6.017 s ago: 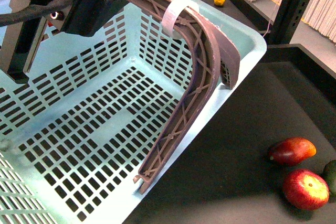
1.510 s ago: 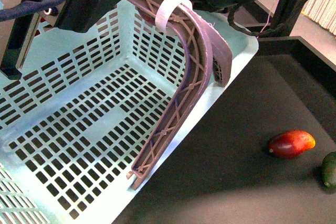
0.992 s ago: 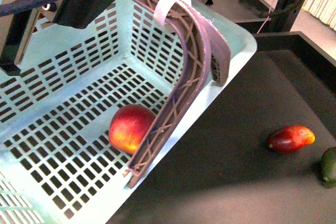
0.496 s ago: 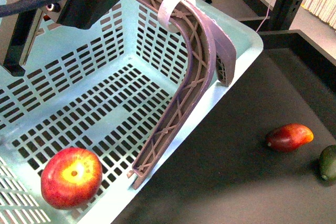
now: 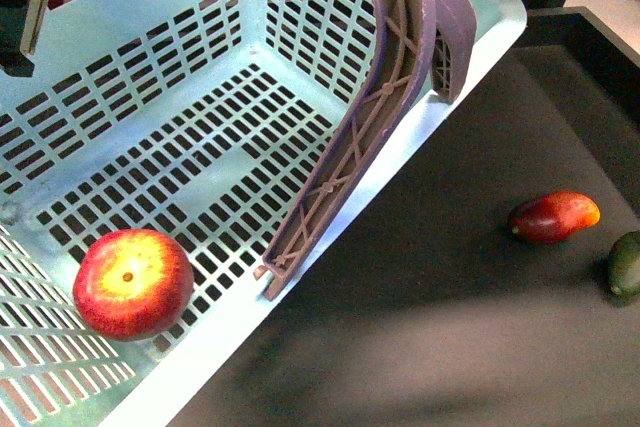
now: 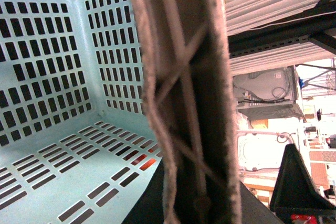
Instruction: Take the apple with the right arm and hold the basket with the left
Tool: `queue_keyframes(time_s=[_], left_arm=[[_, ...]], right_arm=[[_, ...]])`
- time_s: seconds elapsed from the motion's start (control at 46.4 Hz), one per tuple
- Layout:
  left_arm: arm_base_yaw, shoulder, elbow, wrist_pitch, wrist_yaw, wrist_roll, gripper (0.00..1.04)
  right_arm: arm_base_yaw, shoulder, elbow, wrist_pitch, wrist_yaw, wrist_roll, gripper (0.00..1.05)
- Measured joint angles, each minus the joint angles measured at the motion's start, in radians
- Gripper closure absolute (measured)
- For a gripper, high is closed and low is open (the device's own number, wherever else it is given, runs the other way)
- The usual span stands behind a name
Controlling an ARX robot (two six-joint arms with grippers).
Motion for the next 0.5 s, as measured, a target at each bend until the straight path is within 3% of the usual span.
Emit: queue_keyframes(time_s=[0.129, 0.496], left_arm=[[-0.001, 0.0, 0.0, 0.0, 0.0, -0.004, 0.98], [-0.001, 0.0, 0.0, 0.0, -0.001, -0.003, 0.98]], right_arm=[[-0.022, -0.081, -0.097, 0.012, -0.019, -0.004, 1.03], [-0.117, -0.354, -0.299, -0.061, -0.113, -0.003, 1.03]])
